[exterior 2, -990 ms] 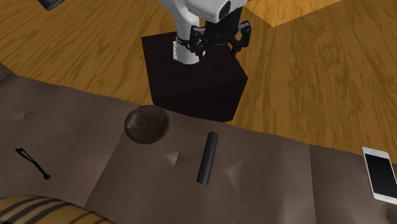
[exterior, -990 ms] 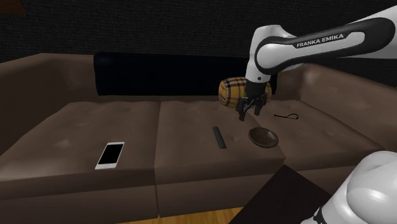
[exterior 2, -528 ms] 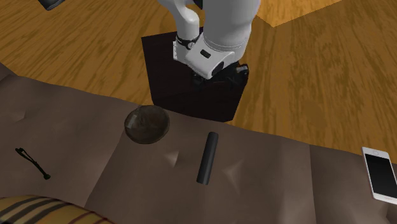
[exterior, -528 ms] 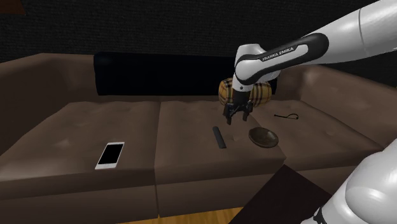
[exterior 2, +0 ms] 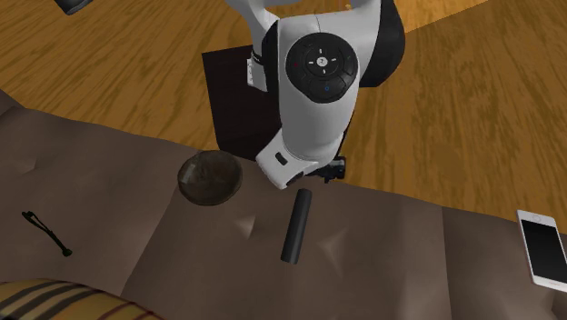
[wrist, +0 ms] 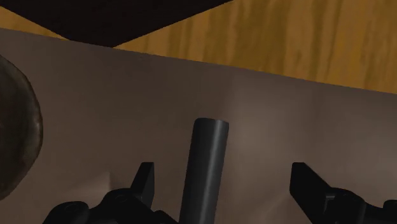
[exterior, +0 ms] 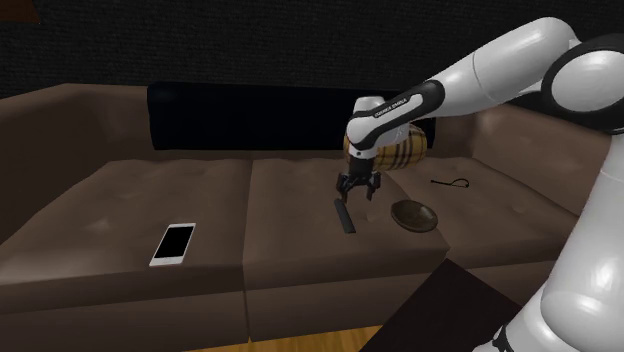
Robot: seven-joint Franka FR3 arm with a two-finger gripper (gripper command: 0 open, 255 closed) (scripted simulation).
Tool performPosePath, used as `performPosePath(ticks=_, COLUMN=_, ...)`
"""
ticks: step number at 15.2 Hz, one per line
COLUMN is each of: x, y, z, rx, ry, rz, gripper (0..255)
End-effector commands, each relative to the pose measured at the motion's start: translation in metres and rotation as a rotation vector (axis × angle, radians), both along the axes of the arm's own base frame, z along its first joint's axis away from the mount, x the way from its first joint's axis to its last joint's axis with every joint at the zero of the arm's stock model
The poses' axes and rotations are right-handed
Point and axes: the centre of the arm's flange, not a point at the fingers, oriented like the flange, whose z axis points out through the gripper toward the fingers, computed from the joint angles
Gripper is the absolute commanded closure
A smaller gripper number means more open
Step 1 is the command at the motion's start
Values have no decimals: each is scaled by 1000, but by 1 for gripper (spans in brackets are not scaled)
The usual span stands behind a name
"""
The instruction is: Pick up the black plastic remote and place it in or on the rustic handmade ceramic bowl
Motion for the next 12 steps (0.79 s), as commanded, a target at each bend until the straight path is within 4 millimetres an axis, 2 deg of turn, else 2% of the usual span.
performPosePath(ticks=1, x=17, y=-8, z=-19, rx=5, ry=11, rz=-37, gripper=0)
performPosePath(ticks=7, x=62, y=-37, z=-83, rx=22, ry=42, rz=-144, gripper=0)
performPosePath(ticks=12, x=60, y=-35, z=-106, rx=23, ry=43, rz=-148, gripper=0)
